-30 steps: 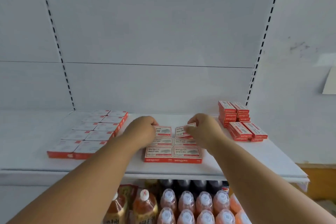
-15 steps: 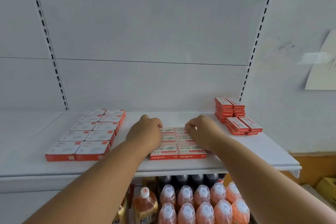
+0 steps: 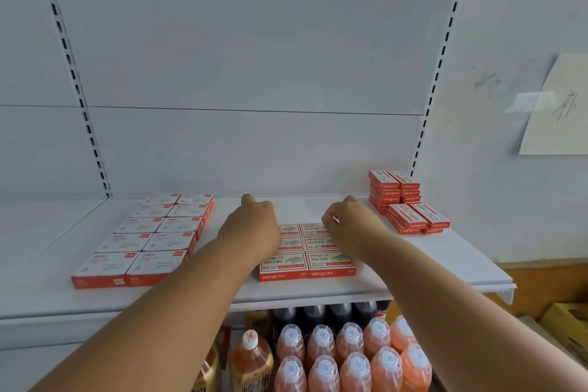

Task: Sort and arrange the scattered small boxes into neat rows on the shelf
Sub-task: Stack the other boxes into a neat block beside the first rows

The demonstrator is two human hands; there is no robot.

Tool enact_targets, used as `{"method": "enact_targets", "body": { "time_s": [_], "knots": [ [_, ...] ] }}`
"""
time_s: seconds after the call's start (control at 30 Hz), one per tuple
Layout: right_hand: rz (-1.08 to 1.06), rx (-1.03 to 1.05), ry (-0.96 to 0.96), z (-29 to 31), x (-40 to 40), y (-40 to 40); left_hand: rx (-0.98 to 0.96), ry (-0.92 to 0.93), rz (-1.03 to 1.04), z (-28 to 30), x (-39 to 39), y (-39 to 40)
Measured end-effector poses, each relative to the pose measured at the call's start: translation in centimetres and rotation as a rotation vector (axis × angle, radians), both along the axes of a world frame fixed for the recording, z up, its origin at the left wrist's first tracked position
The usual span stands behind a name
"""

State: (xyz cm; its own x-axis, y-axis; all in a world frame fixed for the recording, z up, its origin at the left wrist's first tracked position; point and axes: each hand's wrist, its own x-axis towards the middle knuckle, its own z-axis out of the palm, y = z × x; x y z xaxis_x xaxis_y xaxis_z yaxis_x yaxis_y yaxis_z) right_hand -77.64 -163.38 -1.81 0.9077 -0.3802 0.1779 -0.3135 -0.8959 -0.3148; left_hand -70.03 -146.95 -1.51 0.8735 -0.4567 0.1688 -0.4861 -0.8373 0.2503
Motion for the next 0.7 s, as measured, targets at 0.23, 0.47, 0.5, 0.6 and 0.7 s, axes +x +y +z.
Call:
{"method": "enact_targets", "body": {
  "time_s": [0.23,0.47,0.5,0.6,0.7],
  "knots": [
    [-0.073,-0.007,-0.22,1.3,-3.0,-3.5,-0.122,-0.089,-0.187,1.6,-2.2,-3.5],
    [-0.199,-0.012,-0.204,2.0,-6.1,-11.6,-0.148,0.025,-0.366,2.5,-5.3,-11.0],
    [-0.219,-0.006,-0.18,2.0,-6.6,-12.8,-0.152,0.04,-0.362,2.6,-5.7,-12.3],
    [-0.236,0.005,-0.065,1.9,-7.6,-15.6,-0.129,0.137,-0.31,2.6,-6.6,-16.3],
    [-0.165,0.064,0.026,1.4,-8.0,-17.3,-0.081,0.182,-0.237,2.2,-7.0,-19.6]
  ]
}}
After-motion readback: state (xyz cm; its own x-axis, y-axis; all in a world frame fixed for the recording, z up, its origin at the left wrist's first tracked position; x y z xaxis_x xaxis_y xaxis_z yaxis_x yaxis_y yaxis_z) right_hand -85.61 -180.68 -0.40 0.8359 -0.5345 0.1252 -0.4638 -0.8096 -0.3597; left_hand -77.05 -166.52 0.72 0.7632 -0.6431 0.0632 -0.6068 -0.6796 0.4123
